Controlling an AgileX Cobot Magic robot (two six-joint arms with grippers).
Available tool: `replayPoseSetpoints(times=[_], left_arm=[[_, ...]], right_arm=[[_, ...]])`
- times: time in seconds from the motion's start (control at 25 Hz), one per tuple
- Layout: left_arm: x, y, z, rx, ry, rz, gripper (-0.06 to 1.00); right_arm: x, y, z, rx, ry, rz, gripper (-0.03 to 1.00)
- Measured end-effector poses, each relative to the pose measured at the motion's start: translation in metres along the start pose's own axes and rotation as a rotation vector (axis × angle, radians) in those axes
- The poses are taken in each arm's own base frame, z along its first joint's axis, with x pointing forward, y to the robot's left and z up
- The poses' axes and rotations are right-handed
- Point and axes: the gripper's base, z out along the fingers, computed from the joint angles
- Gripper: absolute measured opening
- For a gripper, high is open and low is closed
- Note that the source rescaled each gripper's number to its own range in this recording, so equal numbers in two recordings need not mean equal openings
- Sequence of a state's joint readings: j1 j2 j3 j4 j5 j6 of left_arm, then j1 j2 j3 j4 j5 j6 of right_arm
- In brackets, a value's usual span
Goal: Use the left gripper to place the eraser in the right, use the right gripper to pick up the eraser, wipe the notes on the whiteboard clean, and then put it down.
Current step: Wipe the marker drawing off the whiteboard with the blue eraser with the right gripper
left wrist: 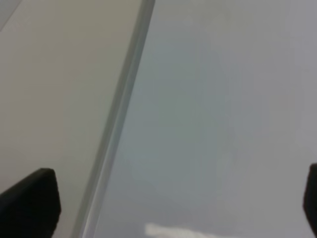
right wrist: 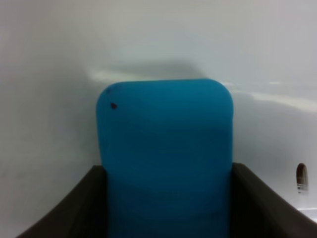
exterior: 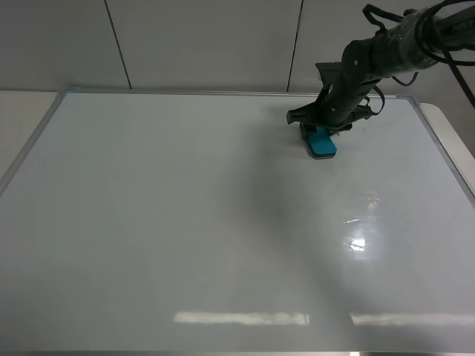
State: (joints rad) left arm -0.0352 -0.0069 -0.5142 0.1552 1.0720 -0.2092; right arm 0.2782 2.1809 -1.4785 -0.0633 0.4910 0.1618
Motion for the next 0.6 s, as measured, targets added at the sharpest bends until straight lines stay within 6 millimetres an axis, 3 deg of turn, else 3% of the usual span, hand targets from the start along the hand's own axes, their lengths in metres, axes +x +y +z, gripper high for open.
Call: replayPoseSetpoints(times=[0.2, 0.6], left_arm=[[0.0, 0.0, 0.0, 0.0, 0.0, 0.0, 1.0], [0.0, 0.0, 0.0, 0.0, 0.0, 0.0, 1.0]], right_arm=[[-0.001, -0.019, 0.0, 0.038, 0.011, 0.027, 0.02], [0.001, -0.113, -0.004, 0.149, -0.003, 0.181, 0.02]])
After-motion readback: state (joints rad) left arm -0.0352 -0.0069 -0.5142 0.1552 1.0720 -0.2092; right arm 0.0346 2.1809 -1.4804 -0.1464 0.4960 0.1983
